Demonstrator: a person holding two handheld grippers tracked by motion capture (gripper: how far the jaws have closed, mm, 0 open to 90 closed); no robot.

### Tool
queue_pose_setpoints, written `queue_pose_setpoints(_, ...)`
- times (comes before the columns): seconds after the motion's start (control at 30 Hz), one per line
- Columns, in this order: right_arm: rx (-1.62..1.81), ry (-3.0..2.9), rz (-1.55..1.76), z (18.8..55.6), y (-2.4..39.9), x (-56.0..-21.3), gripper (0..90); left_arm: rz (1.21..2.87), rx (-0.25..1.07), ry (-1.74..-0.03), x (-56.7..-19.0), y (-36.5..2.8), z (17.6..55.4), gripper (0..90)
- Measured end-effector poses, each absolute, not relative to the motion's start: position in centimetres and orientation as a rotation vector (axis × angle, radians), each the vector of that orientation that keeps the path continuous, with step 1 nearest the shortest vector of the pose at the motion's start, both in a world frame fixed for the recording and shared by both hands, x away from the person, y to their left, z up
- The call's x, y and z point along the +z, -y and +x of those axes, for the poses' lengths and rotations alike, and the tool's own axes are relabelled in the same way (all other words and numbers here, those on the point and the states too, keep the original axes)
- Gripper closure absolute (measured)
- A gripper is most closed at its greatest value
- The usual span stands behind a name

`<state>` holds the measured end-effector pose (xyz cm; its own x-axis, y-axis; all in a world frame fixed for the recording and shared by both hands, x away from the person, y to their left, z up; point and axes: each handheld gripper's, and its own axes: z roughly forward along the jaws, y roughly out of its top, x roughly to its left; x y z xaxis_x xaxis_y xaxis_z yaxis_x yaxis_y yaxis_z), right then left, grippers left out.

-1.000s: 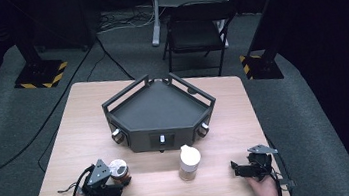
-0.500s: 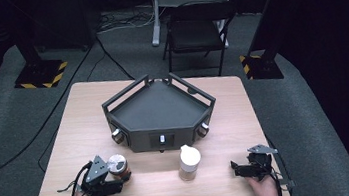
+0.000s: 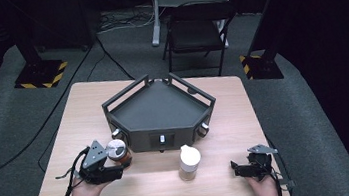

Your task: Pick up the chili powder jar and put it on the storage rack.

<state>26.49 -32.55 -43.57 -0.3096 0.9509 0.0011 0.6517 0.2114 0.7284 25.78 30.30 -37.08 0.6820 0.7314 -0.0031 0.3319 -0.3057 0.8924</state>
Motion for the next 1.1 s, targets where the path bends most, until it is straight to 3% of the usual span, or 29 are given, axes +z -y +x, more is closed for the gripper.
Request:
queue_pose_setpoints(0.67,0.882,-2.039,1.482,26.5,32.5,-43.6,0.0,1.848,0.491,-0.846,-33.2,-29.0,28.6,30.9)
queue_pose_setpoints(1.1,0.883,-2.040,1.482,26.5,32.5,-43.6,0.0,1.820,0.547,-0.893,-31.7,-27.3,31.3,30.9)
